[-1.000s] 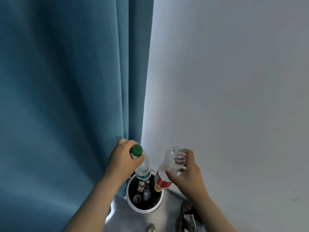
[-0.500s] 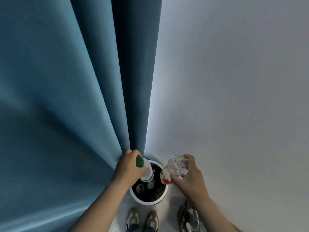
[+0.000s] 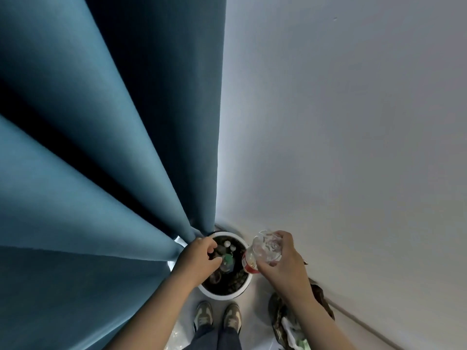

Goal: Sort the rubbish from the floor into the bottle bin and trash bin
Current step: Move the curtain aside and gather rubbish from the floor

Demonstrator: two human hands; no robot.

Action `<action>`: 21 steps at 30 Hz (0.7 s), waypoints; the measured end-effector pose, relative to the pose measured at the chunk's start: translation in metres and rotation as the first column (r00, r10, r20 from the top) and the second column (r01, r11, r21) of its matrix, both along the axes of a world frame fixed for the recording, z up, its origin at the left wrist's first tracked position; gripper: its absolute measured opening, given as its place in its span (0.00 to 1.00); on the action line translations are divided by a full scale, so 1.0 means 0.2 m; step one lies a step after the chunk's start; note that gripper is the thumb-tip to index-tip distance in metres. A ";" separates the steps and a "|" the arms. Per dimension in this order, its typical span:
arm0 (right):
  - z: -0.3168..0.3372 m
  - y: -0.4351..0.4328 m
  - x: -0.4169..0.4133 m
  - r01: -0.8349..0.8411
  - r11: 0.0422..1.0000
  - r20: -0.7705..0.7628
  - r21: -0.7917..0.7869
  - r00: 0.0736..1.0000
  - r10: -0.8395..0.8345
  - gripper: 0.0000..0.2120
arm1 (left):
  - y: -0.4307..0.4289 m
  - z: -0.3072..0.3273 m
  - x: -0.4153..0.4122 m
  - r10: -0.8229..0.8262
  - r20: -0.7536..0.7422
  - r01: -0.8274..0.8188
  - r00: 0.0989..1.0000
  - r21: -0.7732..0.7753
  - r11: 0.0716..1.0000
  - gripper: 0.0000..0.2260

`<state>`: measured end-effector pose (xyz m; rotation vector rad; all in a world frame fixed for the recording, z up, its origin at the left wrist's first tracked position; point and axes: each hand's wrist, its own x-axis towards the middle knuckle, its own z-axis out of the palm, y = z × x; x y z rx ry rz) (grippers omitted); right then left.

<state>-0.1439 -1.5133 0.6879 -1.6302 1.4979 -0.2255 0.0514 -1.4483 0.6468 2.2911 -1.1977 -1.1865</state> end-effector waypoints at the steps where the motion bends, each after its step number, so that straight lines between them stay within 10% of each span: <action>1: -0.02 0.00 0.01 0.004 1.000 0.007 0.009 1.000 -0.004 0.26 | 0.00 0.00 0.01 0.005 -0.001 -0.005 1.000 0.003 1.000 0.15; 21: -0.14 0.04 0.13 -0.171 0.984 -0.034 0.058 0.984 0.173 0.28 | 0.13 0.07 0.06 -0.120 0.164 0.102 0.979 0.115 0.988 0.18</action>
